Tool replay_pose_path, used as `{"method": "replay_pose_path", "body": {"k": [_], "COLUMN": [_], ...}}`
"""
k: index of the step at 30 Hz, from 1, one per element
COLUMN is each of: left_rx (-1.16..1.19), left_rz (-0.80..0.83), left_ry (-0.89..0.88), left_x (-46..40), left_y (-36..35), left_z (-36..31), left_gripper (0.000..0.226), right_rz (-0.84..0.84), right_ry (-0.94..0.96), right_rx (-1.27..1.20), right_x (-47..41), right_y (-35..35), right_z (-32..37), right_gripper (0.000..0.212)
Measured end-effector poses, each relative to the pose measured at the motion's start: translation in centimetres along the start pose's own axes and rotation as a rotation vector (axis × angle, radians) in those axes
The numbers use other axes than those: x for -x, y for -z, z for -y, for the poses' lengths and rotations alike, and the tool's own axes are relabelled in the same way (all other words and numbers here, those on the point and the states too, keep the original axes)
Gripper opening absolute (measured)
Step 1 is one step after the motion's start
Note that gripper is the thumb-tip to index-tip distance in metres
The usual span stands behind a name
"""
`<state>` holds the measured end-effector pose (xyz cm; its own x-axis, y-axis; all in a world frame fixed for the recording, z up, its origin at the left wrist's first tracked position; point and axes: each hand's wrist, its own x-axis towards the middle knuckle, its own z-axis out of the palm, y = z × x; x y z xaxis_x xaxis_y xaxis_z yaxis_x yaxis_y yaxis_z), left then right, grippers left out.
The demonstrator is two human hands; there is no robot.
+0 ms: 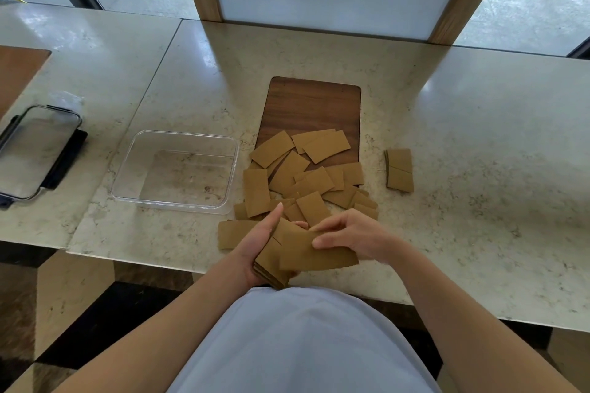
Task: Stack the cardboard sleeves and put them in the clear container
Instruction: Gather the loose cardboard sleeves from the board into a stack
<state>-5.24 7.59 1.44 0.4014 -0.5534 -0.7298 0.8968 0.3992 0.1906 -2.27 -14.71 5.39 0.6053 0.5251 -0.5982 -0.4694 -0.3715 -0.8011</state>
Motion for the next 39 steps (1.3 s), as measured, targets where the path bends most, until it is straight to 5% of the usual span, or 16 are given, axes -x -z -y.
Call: {"method": "replay_pose_path", "body": {"k": [6, 10, 12, 14, 17, 20, 23, 31, 36, 39], "left_rx": [-0.087, -0.070, 0.011, 0.100, 0.225, 0.283, 0.297, 0.246, 0.235, 0.230], "left_rz": [0.227, 0.244, 0.213, 0.169, 0.028, -0.081, -0.100, -0.137, -0.163, -0.156], "left_ry": [0.060, 0.001, -0.049, -0.121, -0.247, -0.322, -0.335, -0.264, -0.211, -0.177], "left_x": [0.3, 0.6, 0.6, 0.5, 0.4, 0.2, 0.2, 0.3, 0.4, 0.7], "left_y": [-0.4, -0.5, -0.5, -0.5, -0.2, 0.4, 0.4, 0.1, 0.7, 1.0], "left_z": [0.4, 0.7, 0.8, 0.6, 0.4, 0.3, 0.2, 0.3, 0.3, -0.6], "left_gripper": [0.082, 0.080, 0.073, 0.064, 0.056, 0.062, 0.059, 0.042, 0.036, 0.035], "right_rz": [0.009, -0.153, -0.237, -0.458, -0.826, -0.838, -0.897, -0.962, -0.943, -0.788], "right_ry": [0.134, 0.279, 0.297, 0.216, -0.117, -0.391, -0.450, -0.404, -0.079, 0.075], "right_rx": [0.682, 0.752, 0.551, 0.316, 0.352, 0.370, 0.331, 0.226, -0.023, -0.109], "right_x": [-3.2, -3.8, -3.6, -3.4, -2.7, -1.8, -1.8, -3.1, -1.9, -0.9], "right_y": [-2.0, -2.9, -2.7, -1.5, 2.0, 3.2, 2.5, 0.8, 0.6, 0.4], "right_z": [3.9, 3.7, 2.5, 0.1, -5.0, -8.7, -9.8, -10.1, -9.7, -6.4], "right_gripper": [0.062, 0.082, 0.081, 0.068, 0.057, 0.084, 0.096, 0.067, 0.013, 0.014]}}
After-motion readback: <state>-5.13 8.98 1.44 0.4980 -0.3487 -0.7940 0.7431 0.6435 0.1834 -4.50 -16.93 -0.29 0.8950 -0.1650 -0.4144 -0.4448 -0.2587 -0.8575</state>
